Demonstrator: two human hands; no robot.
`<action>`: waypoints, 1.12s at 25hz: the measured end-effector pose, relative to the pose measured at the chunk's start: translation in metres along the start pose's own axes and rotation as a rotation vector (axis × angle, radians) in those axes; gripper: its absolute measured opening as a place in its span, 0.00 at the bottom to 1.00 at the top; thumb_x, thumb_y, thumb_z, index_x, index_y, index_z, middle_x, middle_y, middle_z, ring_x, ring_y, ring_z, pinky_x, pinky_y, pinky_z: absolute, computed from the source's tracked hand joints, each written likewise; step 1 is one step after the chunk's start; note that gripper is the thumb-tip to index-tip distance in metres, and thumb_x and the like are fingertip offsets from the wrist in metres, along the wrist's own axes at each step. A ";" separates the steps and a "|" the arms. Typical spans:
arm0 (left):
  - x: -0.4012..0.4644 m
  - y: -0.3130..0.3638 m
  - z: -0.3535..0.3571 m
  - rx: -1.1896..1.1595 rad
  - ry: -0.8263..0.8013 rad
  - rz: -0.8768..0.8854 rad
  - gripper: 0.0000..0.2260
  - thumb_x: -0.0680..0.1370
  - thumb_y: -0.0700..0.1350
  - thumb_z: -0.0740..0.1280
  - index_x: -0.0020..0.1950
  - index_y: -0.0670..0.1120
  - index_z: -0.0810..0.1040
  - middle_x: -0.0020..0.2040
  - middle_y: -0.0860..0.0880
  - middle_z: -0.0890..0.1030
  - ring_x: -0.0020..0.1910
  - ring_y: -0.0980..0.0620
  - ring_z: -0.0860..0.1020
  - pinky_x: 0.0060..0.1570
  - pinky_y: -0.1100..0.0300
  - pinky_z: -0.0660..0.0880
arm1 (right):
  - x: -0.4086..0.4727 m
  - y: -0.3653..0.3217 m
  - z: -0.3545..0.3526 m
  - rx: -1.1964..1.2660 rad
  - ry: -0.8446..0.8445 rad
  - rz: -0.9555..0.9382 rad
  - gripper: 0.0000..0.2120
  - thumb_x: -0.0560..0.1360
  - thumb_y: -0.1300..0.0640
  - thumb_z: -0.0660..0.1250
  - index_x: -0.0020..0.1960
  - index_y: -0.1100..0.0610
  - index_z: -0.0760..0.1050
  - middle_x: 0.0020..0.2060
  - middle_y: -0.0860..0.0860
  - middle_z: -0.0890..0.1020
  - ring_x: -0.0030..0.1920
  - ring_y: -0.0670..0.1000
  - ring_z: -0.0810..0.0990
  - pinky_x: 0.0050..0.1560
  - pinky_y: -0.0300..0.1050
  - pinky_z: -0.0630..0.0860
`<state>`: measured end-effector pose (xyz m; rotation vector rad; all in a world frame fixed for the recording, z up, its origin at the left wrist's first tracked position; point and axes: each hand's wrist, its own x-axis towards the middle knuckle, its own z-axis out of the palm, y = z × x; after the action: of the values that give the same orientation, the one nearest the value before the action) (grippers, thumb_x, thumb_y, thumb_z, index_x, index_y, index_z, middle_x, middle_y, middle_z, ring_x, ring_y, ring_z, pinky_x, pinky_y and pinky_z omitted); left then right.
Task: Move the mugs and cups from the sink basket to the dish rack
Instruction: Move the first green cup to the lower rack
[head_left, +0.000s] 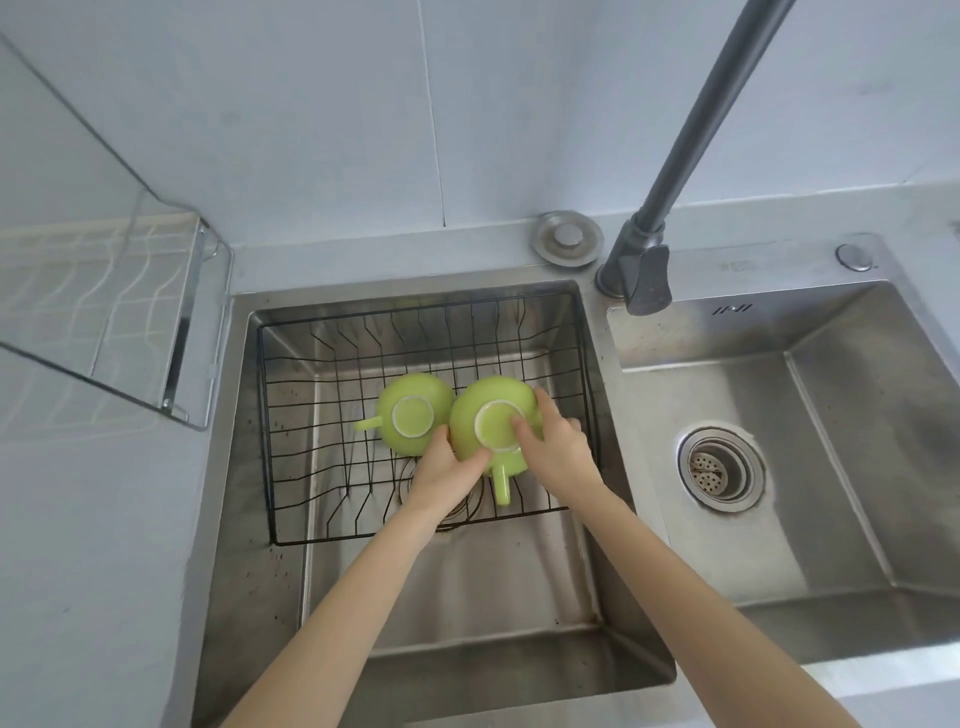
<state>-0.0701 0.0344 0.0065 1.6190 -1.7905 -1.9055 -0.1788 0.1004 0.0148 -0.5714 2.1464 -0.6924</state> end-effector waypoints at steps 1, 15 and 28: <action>-0.008 0.000 -0.004 0.019 -0.011 0.044 0.13 0.73 0.42 0.65 0.54 0.51 0.67 0.48 0.54 0.74 0.48 0.53 0.76 0.50 0.60 0.73 | -0.006 -0.003 -0.004 0.005 0.003 -0.010 0.27 0.77 0.46 0.55 0.74 0.47 0.52 0.61 0.66 0.69 0.63 0.64 0.67 0.64 0.54 0.67; -0.102 0.004 -0.060 0.084 0.063 0.540 0.37 0.67 0.40 0.74 0.71 0.51 0.58 0.58 0.47 0.68 0.44 0.58 0.78 0.44 0.70 0.76 | -0.110 -0.040 -0.036 -0.061 -0.059 -0.298 0.39 0.70 0.39 0.64 0.74 0.43 0.46 0.64 0.61 0.65 0.65 0.55 0.67 0.62 0.45 0.64; -0.157 -0.031 -0.159 0.070 0.144 0.614 0.37 0.67 0.43 0.74 0.71 0.51 0.58 0.57 0.48 0.72 0.48 0.55 0.77 0.43 0.70 0.74 | -0.171 -0.091 0.029 -0.207 -0.102 -0.515 0.50 0.65 0.51 0.73 0.74 0.43 0.41 0.54 0.52 0.61 0.55 0.51 0.69 0.60 0.40 0.66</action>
<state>0.1273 0.0374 0.1159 1.0098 -1.9984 -1.4256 -0.0402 0.1266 0.1513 -1.2709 1.9977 -0.6943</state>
